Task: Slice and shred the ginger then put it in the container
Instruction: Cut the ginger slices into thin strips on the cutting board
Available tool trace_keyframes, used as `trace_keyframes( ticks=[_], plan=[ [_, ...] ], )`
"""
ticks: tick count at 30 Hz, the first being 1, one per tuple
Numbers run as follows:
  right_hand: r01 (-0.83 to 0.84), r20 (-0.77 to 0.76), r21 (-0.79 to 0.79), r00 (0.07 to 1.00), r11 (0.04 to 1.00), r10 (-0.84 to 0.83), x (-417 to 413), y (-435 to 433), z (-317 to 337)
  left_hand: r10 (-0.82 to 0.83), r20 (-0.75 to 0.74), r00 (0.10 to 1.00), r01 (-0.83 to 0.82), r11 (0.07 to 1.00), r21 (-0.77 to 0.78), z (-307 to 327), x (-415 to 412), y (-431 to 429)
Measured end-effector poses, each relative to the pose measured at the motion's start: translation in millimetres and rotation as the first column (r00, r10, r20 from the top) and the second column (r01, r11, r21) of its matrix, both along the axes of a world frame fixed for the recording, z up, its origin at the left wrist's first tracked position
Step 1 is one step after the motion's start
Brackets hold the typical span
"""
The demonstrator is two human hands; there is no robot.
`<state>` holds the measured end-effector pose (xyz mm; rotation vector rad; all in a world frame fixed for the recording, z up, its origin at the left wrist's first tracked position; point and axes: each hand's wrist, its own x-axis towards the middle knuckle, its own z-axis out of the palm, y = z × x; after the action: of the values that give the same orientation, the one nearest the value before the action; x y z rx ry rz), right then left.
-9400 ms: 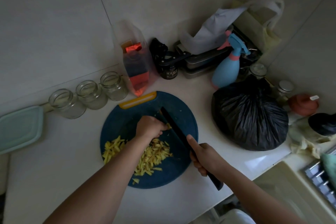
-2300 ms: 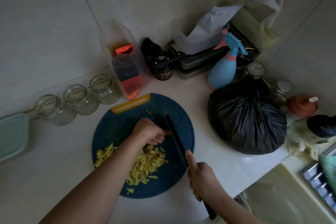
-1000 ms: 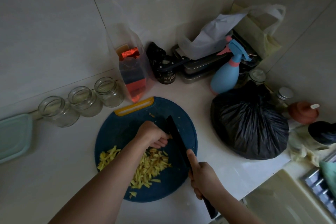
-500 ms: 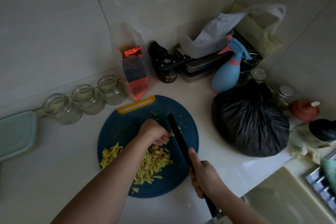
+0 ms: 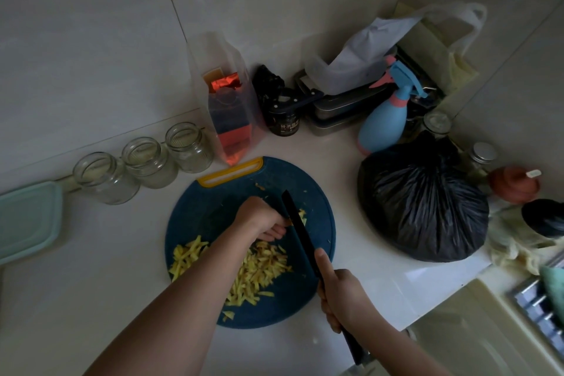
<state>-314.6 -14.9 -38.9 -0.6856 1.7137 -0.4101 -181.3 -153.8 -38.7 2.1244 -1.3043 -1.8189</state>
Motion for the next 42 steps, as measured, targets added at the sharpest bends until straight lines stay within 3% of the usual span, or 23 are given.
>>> trace_keyframes(
  ticks=[11, 15, 20, 24, 28, 32, 34, 36, 39, 40, 42],
  plan=[
    [-0.120, 0.002, 0.112, 0.993, 0.986, 0.121, 10, -21, -22, -0.045, 0.035, 0.998, 0.044, 0.999, 0.012, -5, 0, -4],
    [-0.084, -0.101, 0.009, 0.991, 0.996, 0.085, 13, -27, -16, -0.045, 0.058, 0.997, 0.046, 0.999, -0.012, -6, -1, -3],
    [0.041, 0.012, 0.036, 0.999, 0.999, -0.042, 1, -12, -3, -0.040, 0.066, 0.997, 0.042, 0.999, -0.034, -6, -1, -4],
    [0.041, 0.021, 0.059, 0.999, 0.997, -0.043, -11, -5, 10, -0.051, 0.075, 0.996, 0.054, 0.998, -0.035, -4, -3, 0],
    [-0.045, 0.059, 0.034, 0.997, 0.998, 0.043, -23, -4, 22, -0.172, 0.187, 0.967, 0.196, 0.974, -0.116, 1, -4, -2],
    [-0.172, -0.140, -0.103, 0.978, 0.980, 0.157, -34, -10, 33, -0.174, 0.348, 0.921, 0.283, 0.914, -0.290, 24, 6, -8],
    [-0.386, -0.398, -0.116, 0.862, 0.915, 0.313, -41, -12, 38, -0.144, 0.545, 0.826, 0.435, 0.778, -0.453, 43, 12, 9],
    [-0.621, -0.632, -0.050, 0.627, 0.783, 0.457, -45, -14, 43, -0.154, 0.628, 0.763, 0.587, 0.573, -0.572, 57, 19, 35],
    [-0.839, -0.808, 0.093, 0.251, 0.537, 0.532, -48, -17, 53, -0.354, 0.687, 0.635, 0.772, 0.279, -0.570, 56, 24, 68],
    [-0.876, -0.841, 0.122, 0.158, 0.466, 0.518, -47, -18, 57, -0.424, 0.694, 0.583, 0.809, 0.223, -0.544, 48, 24, 76],
    [-0.911, -0.876, 0.149, 0.058, 0.385, 0.478, -49, -20, 65, -0.486, 0.710, 0.510, 0.853, 0.184, -0.488, 29, 26, 84]
  ],
)
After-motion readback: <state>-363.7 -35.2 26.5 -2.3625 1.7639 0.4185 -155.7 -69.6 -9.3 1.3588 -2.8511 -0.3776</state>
